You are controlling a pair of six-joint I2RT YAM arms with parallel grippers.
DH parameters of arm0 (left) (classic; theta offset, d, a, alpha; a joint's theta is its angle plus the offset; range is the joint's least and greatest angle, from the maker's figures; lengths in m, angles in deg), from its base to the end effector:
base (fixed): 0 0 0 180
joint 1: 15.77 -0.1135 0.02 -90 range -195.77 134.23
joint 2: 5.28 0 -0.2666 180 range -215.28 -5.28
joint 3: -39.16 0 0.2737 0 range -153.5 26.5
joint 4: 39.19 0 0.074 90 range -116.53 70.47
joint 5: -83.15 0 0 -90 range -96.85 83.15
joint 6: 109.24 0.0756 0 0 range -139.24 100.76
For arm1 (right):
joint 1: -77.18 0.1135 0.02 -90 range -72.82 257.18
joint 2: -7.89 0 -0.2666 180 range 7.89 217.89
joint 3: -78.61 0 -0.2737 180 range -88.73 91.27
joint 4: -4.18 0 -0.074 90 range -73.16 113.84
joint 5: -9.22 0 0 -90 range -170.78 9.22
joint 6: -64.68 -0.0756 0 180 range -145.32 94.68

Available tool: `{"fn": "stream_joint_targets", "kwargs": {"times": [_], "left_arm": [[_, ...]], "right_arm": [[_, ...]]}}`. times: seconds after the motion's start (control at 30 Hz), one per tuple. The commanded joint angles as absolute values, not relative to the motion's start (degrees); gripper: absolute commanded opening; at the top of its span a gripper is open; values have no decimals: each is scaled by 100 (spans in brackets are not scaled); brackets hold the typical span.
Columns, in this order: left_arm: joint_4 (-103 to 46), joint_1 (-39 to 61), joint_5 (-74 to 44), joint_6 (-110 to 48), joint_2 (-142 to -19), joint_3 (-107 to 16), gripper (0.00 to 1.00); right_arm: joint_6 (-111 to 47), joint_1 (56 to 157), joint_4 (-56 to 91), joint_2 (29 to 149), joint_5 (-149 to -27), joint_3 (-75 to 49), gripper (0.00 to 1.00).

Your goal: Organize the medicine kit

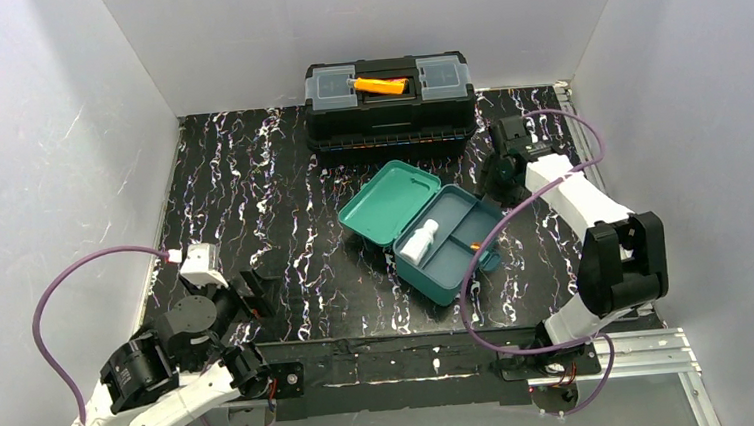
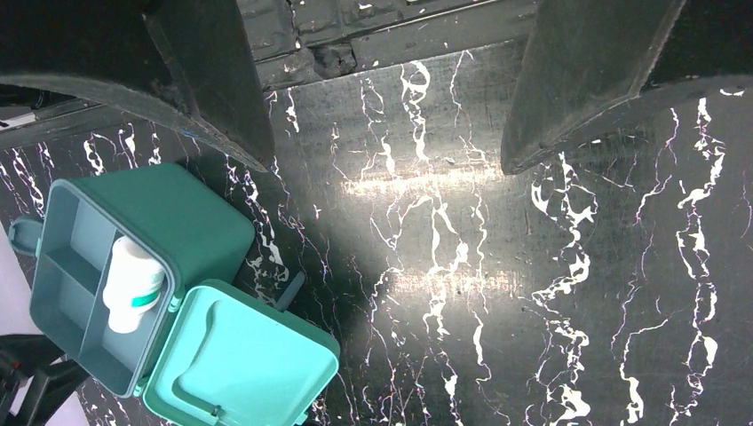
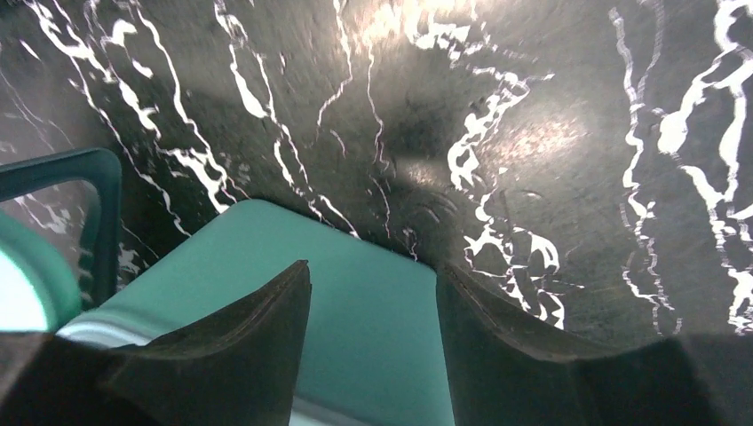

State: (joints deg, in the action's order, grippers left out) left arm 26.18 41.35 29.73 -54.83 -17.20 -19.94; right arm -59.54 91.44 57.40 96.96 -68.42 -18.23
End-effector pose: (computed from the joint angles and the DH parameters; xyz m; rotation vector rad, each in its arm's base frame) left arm 0.0776 -0.0370 0.3273 -0.0873 1.8555 -0.5343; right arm 0.3566 0.0739 0.2250 0.5200 2.5124 0.0375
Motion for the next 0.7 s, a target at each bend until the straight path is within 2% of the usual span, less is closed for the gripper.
{"fn": "stream_joint_targets", "kwargs": {"times": [0.0, 0.33, 0.67], "left_arm": [[2572, 4111, 3001, -5430, -1905, -1947, 99], [2726, 4116, 2829, -5500, -2467, -2066, 100], [3306, 4116, 2136, -6079, -3578, -2532, 99]], "right_arm": [[-5819, 9181, 5502, 9376, -7646, -2372, 61], [-6348, 9567, 4850, 8249, -8261, -3701, 59], [-7098, 10424, 4724, 7432, -8110, -4187, 59]]}}
